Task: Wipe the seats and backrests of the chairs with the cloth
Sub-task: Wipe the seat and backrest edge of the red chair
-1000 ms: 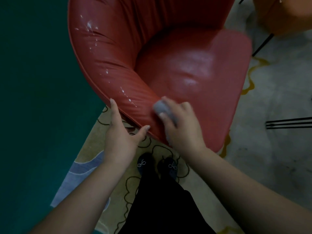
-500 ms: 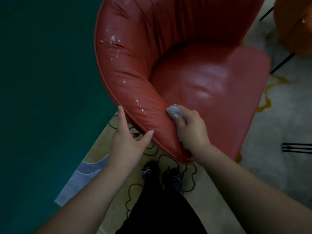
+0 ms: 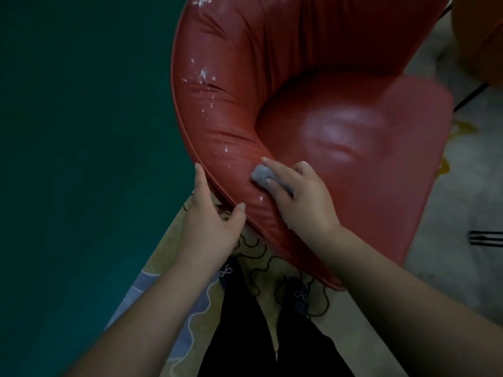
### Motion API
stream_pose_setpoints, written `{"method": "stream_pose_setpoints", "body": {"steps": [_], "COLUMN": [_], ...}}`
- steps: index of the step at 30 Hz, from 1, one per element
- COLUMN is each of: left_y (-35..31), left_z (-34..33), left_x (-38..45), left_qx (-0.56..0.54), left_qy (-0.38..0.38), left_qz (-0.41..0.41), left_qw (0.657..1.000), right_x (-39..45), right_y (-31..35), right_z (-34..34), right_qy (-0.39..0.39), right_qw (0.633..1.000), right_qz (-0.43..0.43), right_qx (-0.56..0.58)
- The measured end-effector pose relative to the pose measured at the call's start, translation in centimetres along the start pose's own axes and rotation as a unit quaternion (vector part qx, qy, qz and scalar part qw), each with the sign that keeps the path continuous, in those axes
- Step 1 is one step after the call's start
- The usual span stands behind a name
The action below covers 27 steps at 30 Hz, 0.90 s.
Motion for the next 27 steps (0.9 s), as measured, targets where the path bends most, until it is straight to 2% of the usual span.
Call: {"method": "stream_pose_setpoints", "body": {"steps": [2,3,4,6,7,11,14,16,19,20,24,25,27], "left_y": [-0.5,-0.6,-0.7,-0.6,-0.5,-0.1,-0.3,-0.3,-0.1,-0.2,-0.2,-0.2,-0.3], "left_z": [1.2,1.6,2.1,2.8,3.1,3.3,3.0,2.7,2.6,2.7,3.1,3.1,3.1], "left_x": [1.5,2.3,3.0,4.1,4.4,4.8,4.6,4.7,4.7,4.7,4.5,4.4,4.5], "left_qx": [0.015,0.021,0.027,0.042,0.046,0.021,0.014,0.002,-0.012,-0.016,-0.025,-0.027,-0.032], "left_qy": [0.005,0.005,0.003,0.015,0.029,0.079,0.084,0.077,0.066,0.066,0.075,0.081,0.074], "left_qz": [-0.006,-0.013,-0.02,-0.026,-0.025,-0.037,-0.06,-0.068,-0.065,-0.064,-0.052,-0.043,-0.026], "left_qw": [1.0,1.0,0.999,0.999,0.998,0.996,0.995,0.995,0.996,0.996,0.996,0.995,0.996], "right_x": [0.8,1.2,1.6,1.3,0.8,0.1,1.1,2.6,3.0,2.8,2.1,2.3,4.0], "right_y": [-0.1,0.6,1.7,3.7,4.0,1.0,-0.2,1.6,3.5,2.9,-3.1,-3.5,-1.1], "right_z": [0.4,0.4,0.1,-1.2,-1.7,-0.7,-0.2,-0.6,-2.5,-2.5,-0.1,0.2,-0.4], "right_qy": [-0.047,-0.069,-0.069,-0.004,0.017,-0.034,-0.077,-0.103,-0.031,-0.027,-0.047,-0.067,-0.11], "right_qw": [0.997,0.996,0.997,0.995,0.992,0.993,0.986,0.989,0.994,0.993,0.98,0.978,0.986], "right_qz": [-0.064,-0.058,-0.023,0.07,0.084,-0.051,-0.132,-0.092,-0.001,-0.01,-0.162,-0.176,-0.114], "right_qx": [-0.005,-0.002,-0.008,-0.067,-0.089,-0.097,-0.069,-0.059,-0.104,-0.117,-0.106,-0.094,-0.058]}}
Point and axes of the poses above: each hand's wrist, its own x-axis towards the middle knuckle, its own z-axis out of the back of the hand, y = z × x, the point moved 3 cm from there along x, towards the middle knuckle, and after that the axes turned 14 degrees about z, right-handed, at the moved point
